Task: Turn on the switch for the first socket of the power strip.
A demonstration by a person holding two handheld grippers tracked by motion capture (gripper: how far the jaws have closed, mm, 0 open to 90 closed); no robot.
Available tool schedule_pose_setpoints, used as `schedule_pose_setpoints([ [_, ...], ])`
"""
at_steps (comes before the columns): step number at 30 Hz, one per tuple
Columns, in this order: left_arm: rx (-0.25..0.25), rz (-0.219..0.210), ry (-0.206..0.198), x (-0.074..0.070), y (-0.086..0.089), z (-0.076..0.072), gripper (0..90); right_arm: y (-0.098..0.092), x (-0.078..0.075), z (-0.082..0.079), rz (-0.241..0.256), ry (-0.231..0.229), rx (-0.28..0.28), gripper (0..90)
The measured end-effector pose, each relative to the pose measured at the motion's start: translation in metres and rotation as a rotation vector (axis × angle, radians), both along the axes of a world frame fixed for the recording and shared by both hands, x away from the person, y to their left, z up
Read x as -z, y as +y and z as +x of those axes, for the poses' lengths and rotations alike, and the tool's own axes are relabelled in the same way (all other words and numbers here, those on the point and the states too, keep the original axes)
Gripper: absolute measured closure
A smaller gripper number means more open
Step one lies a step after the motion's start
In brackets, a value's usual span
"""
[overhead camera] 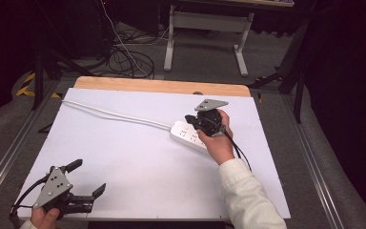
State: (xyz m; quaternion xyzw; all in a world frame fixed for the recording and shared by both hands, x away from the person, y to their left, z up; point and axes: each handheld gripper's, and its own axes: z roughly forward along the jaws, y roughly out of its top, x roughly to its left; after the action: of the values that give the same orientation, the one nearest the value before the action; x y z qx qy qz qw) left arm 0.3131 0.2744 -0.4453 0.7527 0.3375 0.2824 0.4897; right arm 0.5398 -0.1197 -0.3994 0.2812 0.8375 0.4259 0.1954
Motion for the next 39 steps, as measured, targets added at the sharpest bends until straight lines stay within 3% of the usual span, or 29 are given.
schedule_pose_setpoints([
  [2,0.0,0.001,-0.001,0.0,0.0,0.0,0.3,-0.002,-0.003,-0.002,0.015,-0.01,-0.002,78.7],
  [5,-0.001,0.003,-0.002,0.0,0.0,0.0,0.2,-0.005,-0.01,-0.008,0.032,-0.024,-0.01,70.7],
  [11,0.001,0.001,0.0,0.0,0.0,0.0,0.3,-0.015,-0.026,-0.023,0.067,-0.053,-0.023,45.2],
  [15,0.002,0.002,-0.002,0.0,-0.001,0.001,0.2,-0.022,-0.035,-0.036,0.071,-0.069,-0.023,34.8],
  [21,0.004,-0.001,-0.001,0.0,0.0,0.002,0.2,-0.035,-0.043,-0.056,0.101,-0.077,-0.044,29.5],
  [24,0.031,-0.042,0.014,-0.001,0.003,0.002,0.3,-0.041,-0.045,-0.066,0.116,-0.088,-0.07,29.4],
  [27,0.024,-0.055,0.025,-0.001,0.004,0.002,0.3,-0.047,-0.046,-0.077,0.118,-0.088,-0.093,27.3],
  [35,0.032,-0.036,0.025,-0.001,0.002,0.002,0.3,-0.063,-0.038,-0.1,0.119,-0.077,-0.109,23.0],
  [39,0.041,-0.031,0.03,-0.001,0.002,0.002,0.3,-0.07,-0.033,-0.113,0.151,-0.078,-0.121,21.6],
])
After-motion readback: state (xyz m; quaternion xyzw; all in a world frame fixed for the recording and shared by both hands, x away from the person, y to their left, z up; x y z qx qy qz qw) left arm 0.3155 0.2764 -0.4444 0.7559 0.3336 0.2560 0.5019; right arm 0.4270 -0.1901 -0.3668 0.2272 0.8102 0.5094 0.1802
